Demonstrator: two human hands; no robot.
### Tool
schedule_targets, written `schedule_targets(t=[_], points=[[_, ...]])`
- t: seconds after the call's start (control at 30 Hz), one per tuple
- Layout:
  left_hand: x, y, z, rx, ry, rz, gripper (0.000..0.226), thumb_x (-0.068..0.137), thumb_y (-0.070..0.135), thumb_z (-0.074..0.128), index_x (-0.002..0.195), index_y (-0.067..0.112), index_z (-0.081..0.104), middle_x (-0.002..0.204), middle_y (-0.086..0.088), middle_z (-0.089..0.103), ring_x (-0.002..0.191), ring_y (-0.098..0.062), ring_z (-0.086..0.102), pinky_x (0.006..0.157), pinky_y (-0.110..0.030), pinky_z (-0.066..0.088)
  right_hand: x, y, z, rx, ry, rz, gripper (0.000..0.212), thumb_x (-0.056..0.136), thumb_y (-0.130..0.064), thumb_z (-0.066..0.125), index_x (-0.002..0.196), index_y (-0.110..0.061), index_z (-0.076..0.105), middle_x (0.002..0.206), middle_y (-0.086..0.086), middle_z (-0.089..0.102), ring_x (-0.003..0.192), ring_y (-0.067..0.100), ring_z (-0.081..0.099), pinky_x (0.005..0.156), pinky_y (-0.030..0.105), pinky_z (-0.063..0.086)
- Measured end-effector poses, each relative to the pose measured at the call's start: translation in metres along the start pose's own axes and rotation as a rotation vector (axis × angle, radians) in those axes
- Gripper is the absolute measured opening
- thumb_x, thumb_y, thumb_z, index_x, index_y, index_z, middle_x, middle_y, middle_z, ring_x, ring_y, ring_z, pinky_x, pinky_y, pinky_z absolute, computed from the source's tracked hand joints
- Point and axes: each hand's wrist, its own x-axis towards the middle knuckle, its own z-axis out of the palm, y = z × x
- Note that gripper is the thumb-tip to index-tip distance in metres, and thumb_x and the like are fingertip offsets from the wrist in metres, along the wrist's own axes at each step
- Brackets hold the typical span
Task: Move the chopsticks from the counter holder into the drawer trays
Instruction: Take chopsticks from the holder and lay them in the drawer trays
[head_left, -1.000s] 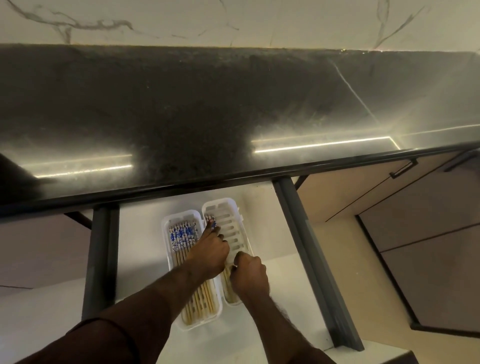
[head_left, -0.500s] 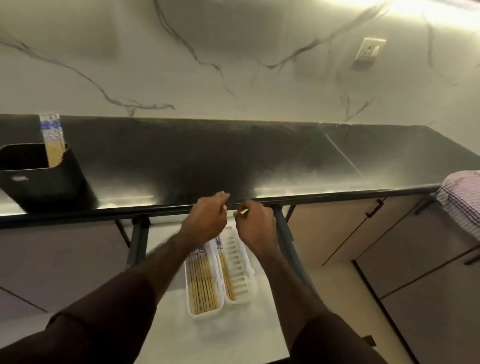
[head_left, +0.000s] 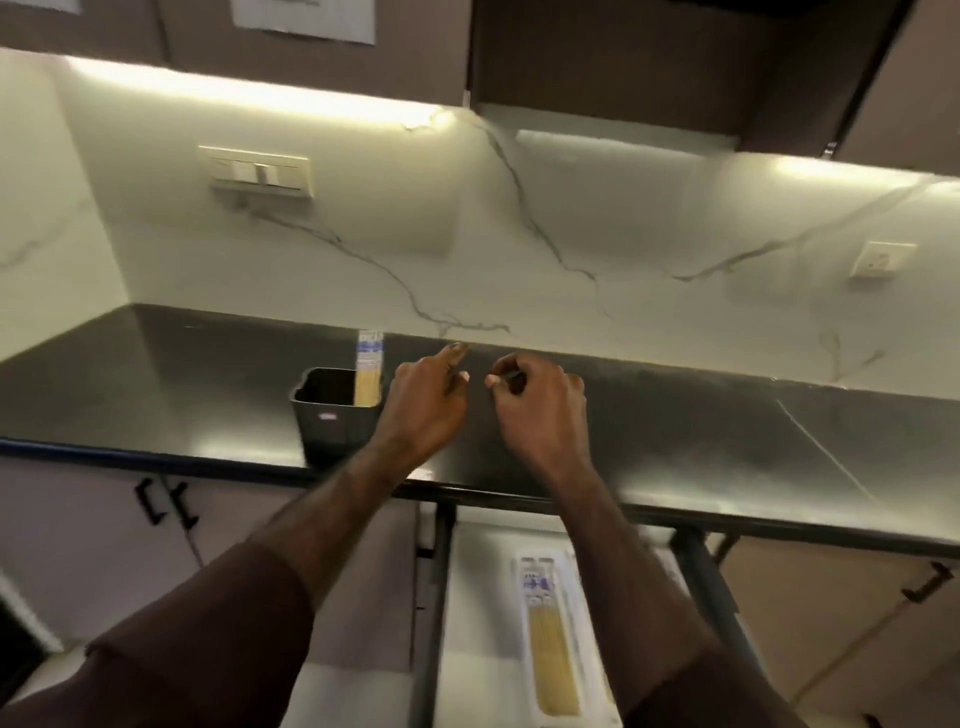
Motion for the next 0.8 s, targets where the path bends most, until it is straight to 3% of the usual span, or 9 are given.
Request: schedule_targets(t=[0.1, 0.2, 0.27, 0.33, 0.47, 0.63, 0.8], points=[[0.006, -0.051, -0.050, -0.002, 0.024, -0.041, 0.039, 0.092, 0.011, 0.053, 0.131, 0.013, 0.058, 0.115, -0.011, 0.070, 0.099, -0.022, 0.068, 0.088, -0.016, 0.046, 0.010, -0.045, 0.049, 0.019, -0.037, -0.028, 0.009, 0.088, -0.029, 0.065, 0.094, -0.024, 0.070, 0.089, -0.009, 0.074, 0.080, 0.007, 0.066, 0.073, 0.011, 0.033], [0.012, -0.101, -0.090, -0.025, -0.039, -0.119, 0.041, 0.092, 0.013, 0.051, 0.133, 0.016, 0.055, 0.121, -0.011, 0.068, 0.108, -0.024, 0.066, 0.095, -0.032, 0.051, 0.020, -0.083, 0.097, 0.051, -0.044, -0.046, 0.006, 0.088, -0.027, 0.067, 0.092, -0.024, 0.070, 0.084, -0.010, 0.072, 0.059, -0.009, 0.052, 0.061, -0.008, 0.031], [0.016, -0.132, -0.114, -0.016, -0.064, -0.118, 0.042, 0.091, 0.011, 0.051, 0.133, 0.014, 0.055, 0.118, -0.010, 0.069, 0.101, -0.016, 0.067, 0.089, -0.020, 0.052, 0.025, -0.106, 0.132, 0.066, -0.050, -0.044, 0.009, 0.088, -0.027, 0.068, 0.095, -0.022, 0.071, 0.085, -0.009, 0.073, 0.058, -0.010, 0.051, 0.052, -0.003, 0.034], [0.021, -0.157, -0.128, -0.020, -0.073, -0.122, 0.041, 0.092, 0.011, 0.051, 0.133, 0.013, 0.054, 0.118, -0.011, 0.069, 0.097, -0.009, 0.065, 0.080, -0.005, 0.046, 0.028, -0.120, 0.160, 0.069, -0.081, -0.033, 0.012, 0.088, -0.027, 0.067, 0.099, -0.022, 0.070, 0.089, -0.007, 0.074, 0.066, -0.003, 0.058, 0.056, 0.000, 0.033], [0.042, -0.200, -0.135, -0.039, -0.128, -0.193, 0.043, 0.093, 0.011, 0.051, 0.136, 0.013, 0.052, 0.125, -0.013, 0.065, 0.113, -0.019, 0.063, 0.098, -0.028, 0.048, 0.041, -0.133, 0.208, 0.078, -0.127, -0.009, 0.014, 0.089, -0.025, 0.067, 0.103, -0.019, 0.069, 0.093, -0.002, 0.073, 0.074, 0.002, 0.060, 0.067, 0.007, 0.042], [0.067, -0.240, -0.110, -0.071, -0.196, -0.205, 0.044, 0.093, 0.010, 0.051, 0.136, 0.011, 0.050, 0.125, -0.015, 0.065, 0.110, -0.021, 0.064, 0.097, -0.034, 0.051, 0.067, -0.119, 0.252, 0.056, -0.131, 0.044, 0.012, 0.090, -0.025, 0.067, 0.100, -0.021, 0.069, 0.091, -0.002, 0.072, 0.076, 0.004, 0.063, 0.071, 0.012, 0.047], [0.112, -0.285, -0.072, -0.085, -0.226, -0.219, 0.042, 0.094, 0.013, 0.052, 0.136, 0.015, 0.052, 0.130, -0.010, 0.062, 0.106, -0.013, 0.063, 0.083, -0.015, 0.047, 0.103, -0.083, 0.296, 0.023, -0.099, 0.152, 0.013, 0.089, -0.027, 0.066, 0.100, -0.022, 0.070, 0.089, -0.004, 0.072, 0.069, -0.001, 0.057, 0.057, 0.004, 0.034]])
